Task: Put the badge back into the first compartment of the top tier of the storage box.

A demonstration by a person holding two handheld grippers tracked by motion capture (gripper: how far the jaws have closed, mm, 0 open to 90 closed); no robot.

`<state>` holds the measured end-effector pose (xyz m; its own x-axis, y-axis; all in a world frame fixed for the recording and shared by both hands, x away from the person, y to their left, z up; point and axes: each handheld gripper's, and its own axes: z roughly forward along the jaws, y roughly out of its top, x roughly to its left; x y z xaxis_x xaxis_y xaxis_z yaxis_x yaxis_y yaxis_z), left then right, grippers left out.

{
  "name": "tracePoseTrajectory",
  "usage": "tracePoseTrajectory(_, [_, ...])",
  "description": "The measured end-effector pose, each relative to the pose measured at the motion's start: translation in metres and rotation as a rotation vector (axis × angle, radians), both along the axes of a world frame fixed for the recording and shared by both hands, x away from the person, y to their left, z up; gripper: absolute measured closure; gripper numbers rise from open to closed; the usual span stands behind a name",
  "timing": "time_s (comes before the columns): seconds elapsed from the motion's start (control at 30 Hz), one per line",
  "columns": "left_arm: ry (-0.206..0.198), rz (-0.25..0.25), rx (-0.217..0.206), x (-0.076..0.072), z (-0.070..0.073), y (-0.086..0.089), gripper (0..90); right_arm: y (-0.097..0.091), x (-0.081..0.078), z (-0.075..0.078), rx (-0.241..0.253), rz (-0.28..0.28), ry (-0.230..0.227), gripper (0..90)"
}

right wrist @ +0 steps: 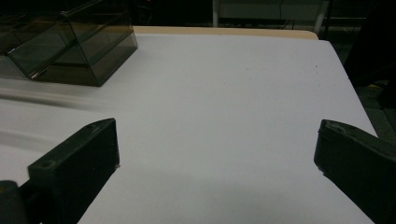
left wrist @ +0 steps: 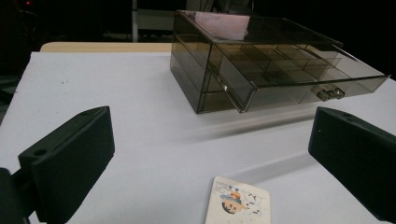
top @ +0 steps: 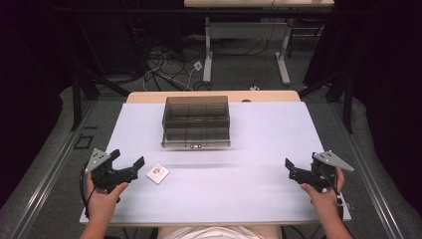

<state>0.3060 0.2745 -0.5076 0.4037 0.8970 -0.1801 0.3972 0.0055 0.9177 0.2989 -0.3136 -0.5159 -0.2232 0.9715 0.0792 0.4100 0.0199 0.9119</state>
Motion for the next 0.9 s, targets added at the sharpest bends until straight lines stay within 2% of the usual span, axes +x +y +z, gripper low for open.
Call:
tracePoseTrajectory(0.03, [0.009,-0.001,0.0,0.001,0.0,0.0,0.4,0.0,0.001,-0.002,0.0,-0.003,-0.008,0.0])
tracePoseTrajectory(0.07, [0.012,0.003,-0.003,0.001,0.0,-0.001,0.4,0.0,0.001,-0.001,-0.004,-0.001,0.007,0.0])
tracePoseTrajectory(0.23, [0.04,0.01,0.014,0.001,0.0,-0.004,0.4,0.001,0.003,-0.004,-0.001,0.006,0.01,0.6])
tracePoseTrajectory(0.37, [0.04,0.017,0.036,0.0,0.0,-0.007,0.4,0.004,0.004,-0.004,-0.006,0.015,0.026,0.6])
tracePoseTrajectory(0.57, [0.048,0.004,0.05,-0.003,0.0,-0.012,0.4,0.006,0.004,-0.004,-0.005,0.021,0.02,0.7])
tracePoseTrajectory(0.7, [0.035,0.01,0.062,-0.005,0.001,-0.016,0.4,0.007,0.004,-0.004,0.002,0.015,0.022,0.7])
tracePoseTrajectory(0.8, [0.014,0.012,0.098,-0.005,0.002,-0.019,0.4,0.007,0.005,-0.004,-0.001,0.02,0.018,0.8])
tracePoseTrajectory(0.9, [0.028,0.001,0.114,-0.005,0.003,-0.022,0.5,0.007,0.005,-0.004,-0.004,0.022,0.022,1.1])
